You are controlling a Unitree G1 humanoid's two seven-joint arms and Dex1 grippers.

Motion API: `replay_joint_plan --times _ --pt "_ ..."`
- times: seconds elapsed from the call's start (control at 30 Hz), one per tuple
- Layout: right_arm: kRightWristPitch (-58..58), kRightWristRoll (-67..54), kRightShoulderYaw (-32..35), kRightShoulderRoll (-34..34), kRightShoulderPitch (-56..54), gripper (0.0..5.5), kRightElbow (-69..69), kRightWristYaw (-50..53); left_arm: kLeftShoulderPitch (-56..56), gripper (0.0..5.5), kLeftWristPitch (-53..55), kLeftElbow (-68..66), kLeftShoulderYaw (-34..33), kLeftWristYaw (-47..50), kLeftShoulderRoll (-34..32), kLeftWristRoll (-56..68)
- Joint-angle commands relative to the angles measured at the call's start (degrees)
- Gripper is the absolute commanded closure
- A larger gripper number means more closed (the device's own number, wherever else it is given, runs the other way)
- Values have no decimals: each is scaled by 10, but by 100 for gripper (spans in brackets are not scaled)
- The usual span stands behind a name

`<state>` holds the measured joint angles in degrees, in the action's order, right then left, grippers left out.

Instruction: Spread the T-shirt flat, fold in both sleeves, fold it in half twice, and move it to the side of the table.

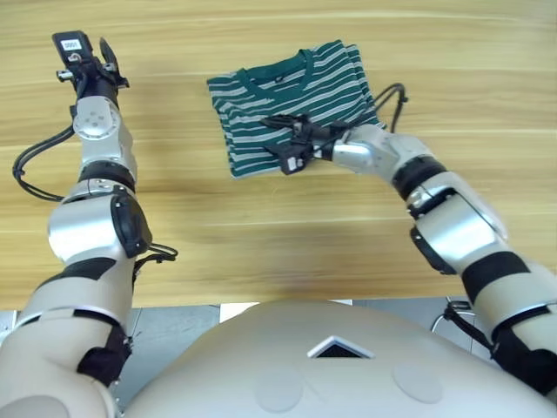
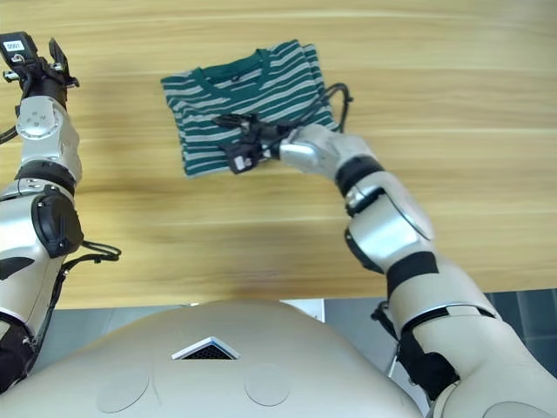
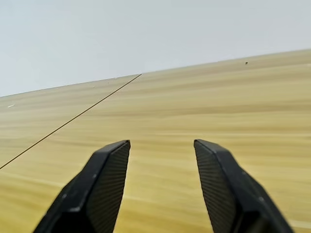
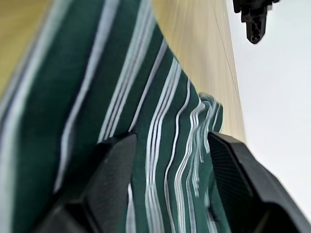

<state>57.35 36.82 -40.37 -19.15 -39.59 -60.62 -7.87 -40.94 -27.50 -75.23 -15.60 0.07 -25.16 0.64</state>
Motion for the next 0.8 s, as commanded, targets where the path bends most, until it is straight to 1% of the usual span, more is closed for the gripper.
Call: replay_joint_plan --times 0.03,0.07,0.13,0.2,0.27,0.33,0.4,0.47,0.53,0.67,0.8 --pt "57 -141 67 -163 169 280 147 -65 30 306 -33 17 -12 -37 14 22" --pt "51 -180 91 -174 198 280 194 -63 34 306 -40 19 -11 -42 19 23" --pt "20 -253 130 -152 234 280 267 -50 39 306 -51 22 -4 -42 27 19" --pt "-33 -304 164 -97 253 280 313 -27 39 306 -53 22 -1 -40 33 17" --pt "-90 -334 181 -41 274 280 347 -11 40 306 -56 23 -3 -42 38 19" --pt "-135 -301 175 -1 301 280 374 4 45 306 -62 25 -3 -44 41 20" --pt "-176 -224 149 21 325 280 388 18 50 306 -67 27 -4 -47 44 21" --pt "-205 -151 126 30 337 280 393 27 53 306 -69 27 -4 -48 47 22" --pt "-235 -108 119 40 337 280 393 40 54 306 -69 27 -3 -50 52 22" --pt "-285 -72 119 57 328 280 404 43 53 306 -75 29 6 -51 64 13" --pt "-307 -66 129 51 323 280 432 34 57 306 -85 32 12 -51 72 13"
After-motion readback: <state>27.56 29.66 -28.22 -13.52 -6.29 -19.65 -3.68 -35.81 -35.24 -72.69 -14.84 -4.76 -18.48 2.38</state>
